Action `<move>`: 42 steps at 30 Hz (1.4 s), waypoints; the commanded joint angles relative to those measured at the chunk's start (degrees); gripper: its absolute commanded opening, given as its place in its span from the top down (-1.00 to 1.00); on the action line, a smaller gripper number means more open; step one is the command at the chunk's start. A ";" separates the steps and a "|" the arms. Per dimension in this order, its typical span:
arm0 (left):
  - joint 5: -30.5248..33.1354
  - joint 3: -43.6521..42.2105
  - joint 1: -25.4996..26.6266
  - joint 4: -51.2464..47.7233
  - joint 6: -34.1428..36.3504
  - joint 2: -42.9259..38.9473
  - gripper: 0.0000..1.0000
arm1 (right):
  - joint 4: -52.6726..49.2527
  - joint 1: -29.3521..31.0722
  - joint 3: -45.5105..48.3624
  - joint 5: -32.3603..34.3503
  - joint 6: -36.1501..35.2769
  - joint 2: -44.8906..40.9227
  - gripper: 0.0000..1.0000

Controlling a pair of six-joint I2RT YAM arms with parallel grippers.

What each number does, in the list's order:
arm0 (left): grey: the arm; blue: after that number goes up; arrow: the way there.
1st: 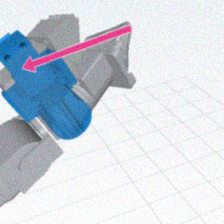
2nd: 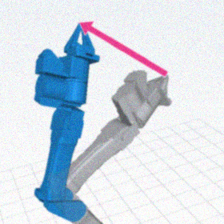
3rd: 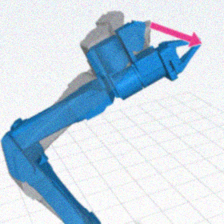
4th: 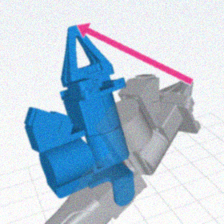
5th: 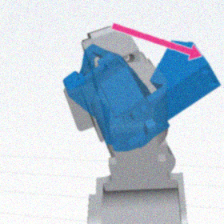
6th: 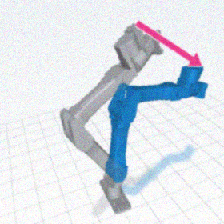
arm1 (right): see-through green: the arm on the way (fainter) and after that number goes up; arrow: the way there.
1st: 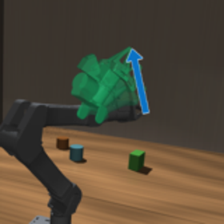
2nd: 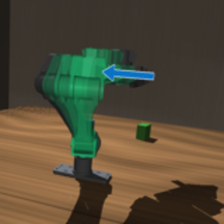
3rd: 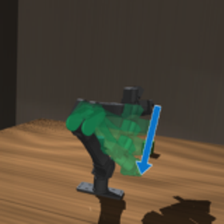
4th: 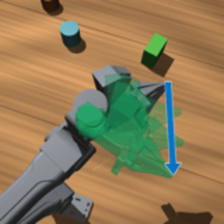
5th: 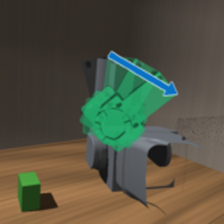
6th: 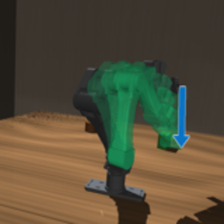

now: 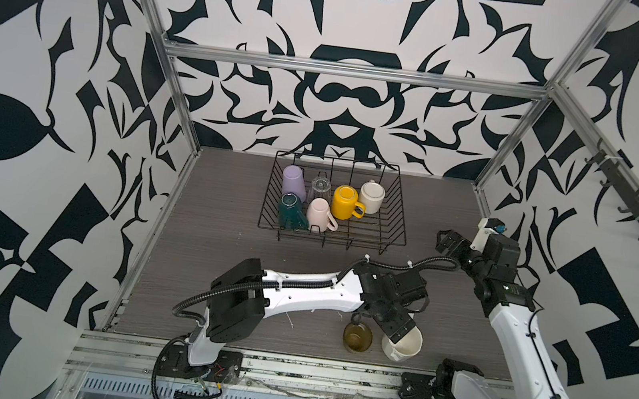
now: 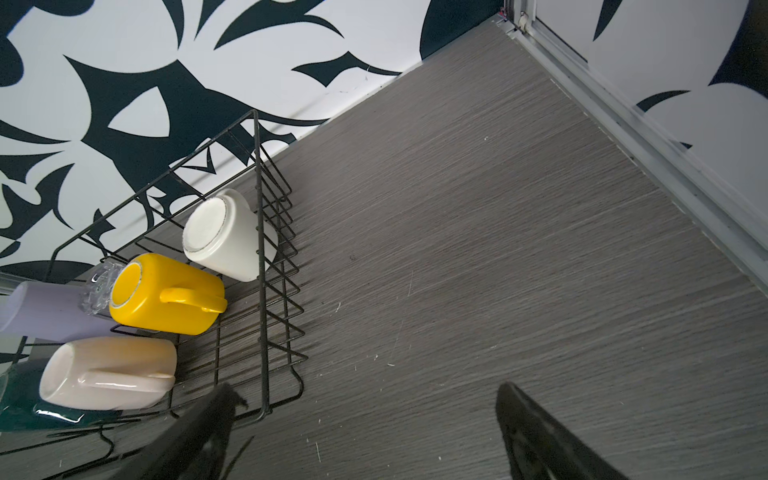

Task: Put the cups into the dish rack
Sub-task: 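Close the left gripper on the white mug's rim and lift it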

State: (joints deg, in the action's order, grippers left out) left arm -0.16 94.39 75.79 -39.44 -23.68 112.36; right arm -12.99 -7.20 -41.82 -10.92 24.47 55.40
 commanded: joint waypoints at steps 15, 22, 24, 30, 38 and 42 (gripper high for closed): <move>1.39 4.72 0.34 -2.37 -1.63 4.62 -0.05 | 1.42 -0.86 0.72 -1.42 -0.25 -2.31 -0.99; 1.58 5.36 0.27 -2.93 -1.55 5.15 0.14 | 1.13 -1.30 -0.21 -1.73 -0.43 -2.46 -0.99; 1.15 5.29 0.32 -3.05 -1.29 5.19 0.15 | 1.39 -1.29 -0.19 -2.03 -0.14 -2.32 -0.99; 1.05 5.61 0.33 -3.78 -1.09 5.77 0.16 | 1.70 -1.41 0.16 -2.33 -0.18 -2.09 -0.99; 1.66 5.84 0.24 -4.46 -0.84 5.63 0.39 | 1.83 -1.61 0.00 -2.40 -0.28 -2.05 -0.99; 2.44 5.45 0.24 -4.43 -0.49 5.03 0.70 | 1.85 -1.76 0.08 -2.44 -0.12 -2.05 -0.99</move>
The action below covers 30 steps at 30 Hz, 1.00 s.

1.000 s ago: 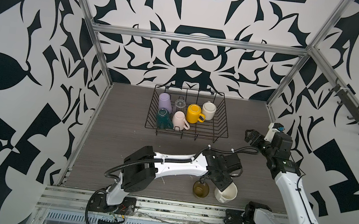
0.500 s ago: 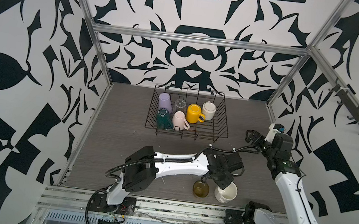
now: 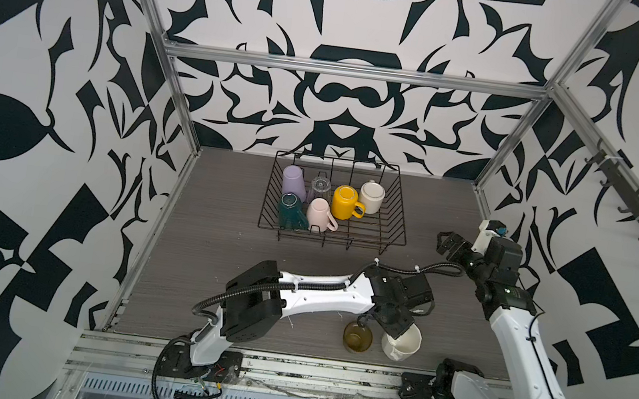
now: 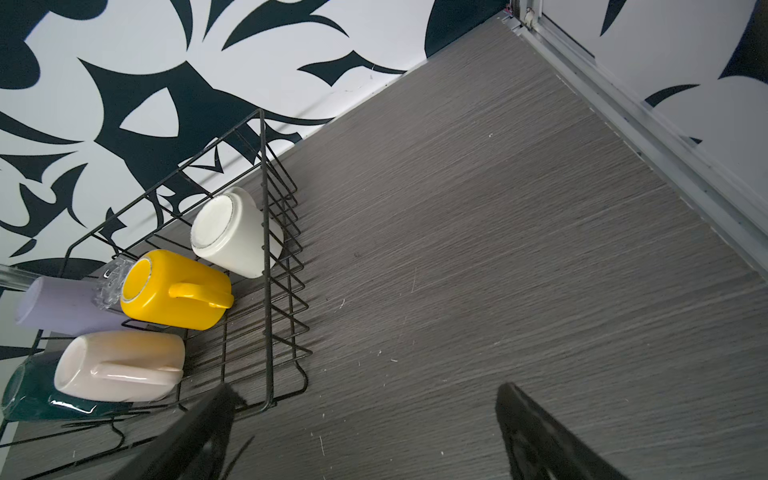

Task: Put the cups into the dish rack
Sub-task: 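Close the left gripper on the white mug's rim and lift it, then carry the white mug toward the rack while the right gripper reaches toward it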

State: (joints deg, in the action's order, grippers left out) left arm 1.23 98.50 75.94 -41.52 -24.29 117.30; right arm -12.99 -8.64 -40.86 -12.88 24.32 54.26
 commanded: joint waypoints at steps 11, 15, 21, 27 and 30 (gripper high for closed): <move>1.71 -3.82 -2.68 3.10 -1.11 -5.67 1.00 | 2.80 -0.50 -1.15 -1.08 1.29 -0.13 -0.99; -0.22 -10.14 -5.88 8.82 -2.16 -11.24 1.00 | 3.15 -0.56 -1.15 -1.31 1.66 0.20 -0.99; 0.71 -21.09 -11.76 18.18 0.96 -23.71 1.00 | 4.27 -0.63 -1.42 -3.17 2.33 1.56 -0.99; 0.38 -30.54 -21.30 27.12 5.53 -38.61 1.00 | 6.75 -0.67 -2.17 -7.91 2.64 2.80 -0.98; -4.51 -34.01 -27.50 31.16 7.14 -44.76 1.00 | 8.81 -0.63 -3.21 -13.51 2.75 4.72 -0.97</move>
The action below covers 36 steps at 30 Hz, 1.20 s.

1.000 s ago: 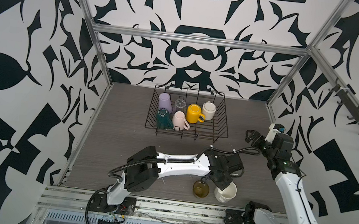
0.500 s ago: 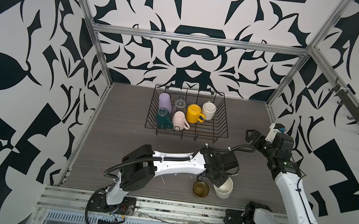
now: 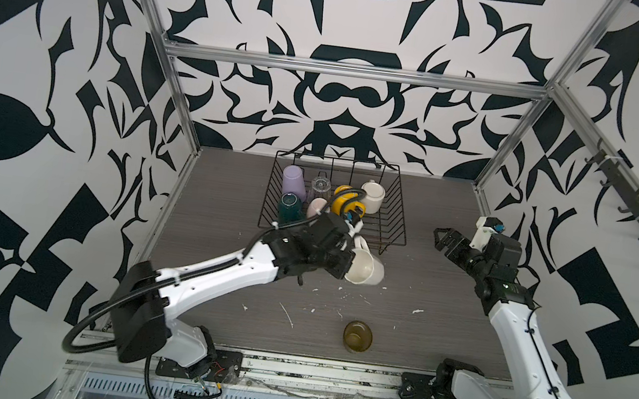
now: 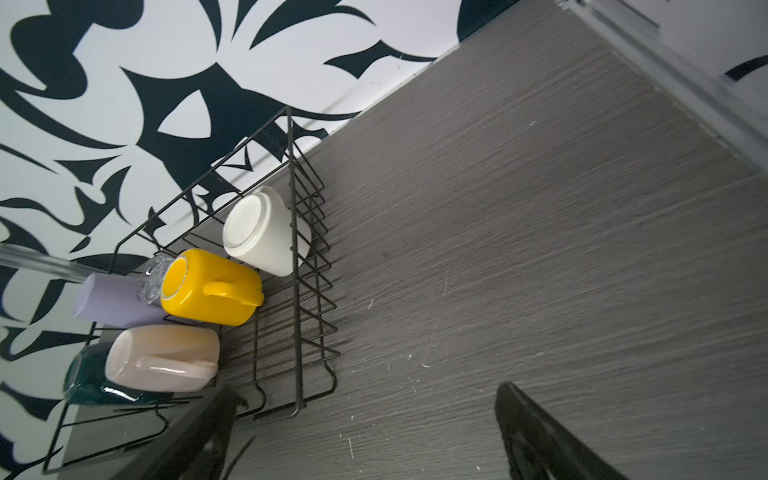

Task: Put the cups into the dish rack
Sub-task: 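Carry the white mug toward the rack while the right gripper reaches toward it, then close the right gripper on the white mug's body beside the left gripper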

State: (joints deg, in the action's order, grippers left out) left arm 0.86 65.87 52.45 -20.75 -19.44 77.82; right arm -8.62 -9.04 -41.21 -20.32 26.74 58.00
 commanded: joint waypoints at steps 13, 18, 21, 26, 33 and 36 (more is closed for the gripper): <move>-36.87 -12.93 -24.00 28.05 -3.61 -12.97 1.00 | 19.80 10.47 -5.78 -21.15 5.38 2.01 -0.96; -45.90 -15.11 -26.05 36.73 -6.76 -11.53 1.00 | 22.65 19.19 -9.43 -24.59 4.46 5.55 -0.96; -49.90 -17.38 -26.99 43.20 -7.98 -11.09 1.00 | 24.09 22.43 -11.35 -27.66 3.79 8.41 -0.96; -51.34 -19.83 -27.97 48.86 -7.34 -10.87 1.00 | 30.03 24.93 -12.86 -33.49 7.37 12.32 -0.96; -45.90 -29.01 -28.79 65.43 -4.03 -12.26 1.00 | 34.41 26.82 -13.63 -38.81 9.99 14.24 -0.96; -45.74 -30.90 -29.74 69.42 -2.88 -11.26 1.00 | 35.58 28.05 -13.22 -40.73 9.54 14.16 -0.96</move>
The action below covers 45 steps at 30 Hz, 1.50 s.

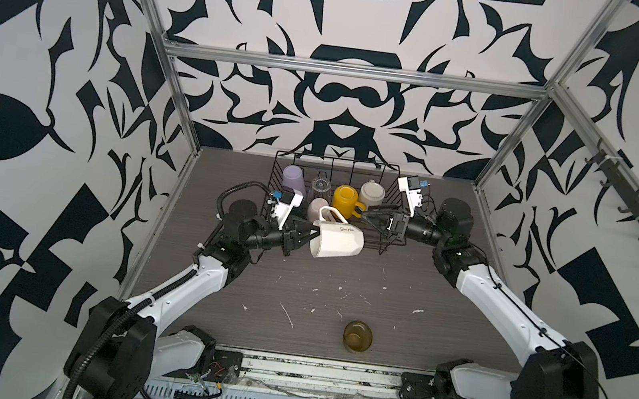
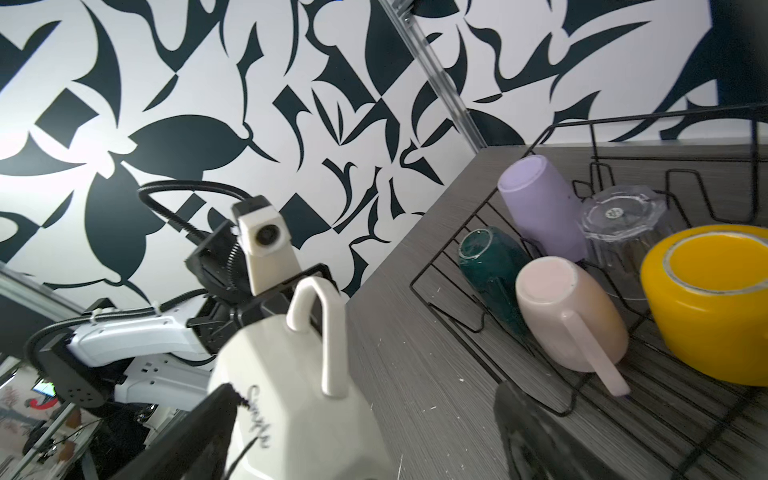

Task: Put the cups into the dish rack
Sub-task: 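Close the right gripper on the white mug's body beside the left gripper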

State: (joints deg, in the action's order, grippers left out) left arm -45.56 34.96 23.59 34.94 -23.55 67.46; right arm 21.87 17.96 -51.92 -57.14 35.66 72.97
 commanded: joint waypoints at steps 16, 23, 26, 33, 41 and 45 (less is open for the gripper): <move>-2.36 -2.03 -4.09 47.57 -15.48 13.33 1.00 | -6.22 5.57 -5.73 -2.67 -7.22 1.29 -0.95; -3.14 -2.18 -4.12 47.58 -16.26 12.62 1.00 | -6.82 6.96 -5.85 -0.87 -7.64 2.60 -0.95; -3.22 -2.00 -4.09 47.57 -17.04 12.54 1.00 | -7.10 7.90 -6.88 -0.87 -7.53 3.72 -0.95; -3.35 -2.32 -4.16 47.58 -17.55 12.14 1.00 | -8.22 10.66 -8.96 -0.62 -8.59 5.76 -0.93; -3.61 -2.44 -4.30 47.56 -17.58 11.71 1.00 | -9.89 12.85 -10.64 -0.16 -9.44 7.54 -0.86; -3.61 -2.36 -4.62 47.59 -17.76 11.54 1.00 | -12.17 13.48 -11.51 -0.01 -10.97 7.97 -0.84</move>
State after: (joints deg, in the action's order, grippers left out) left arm -49.74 30.52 19.25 76.07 -39.81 81.47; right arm 10.66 30.65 -60.90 -57.49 26.87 81.28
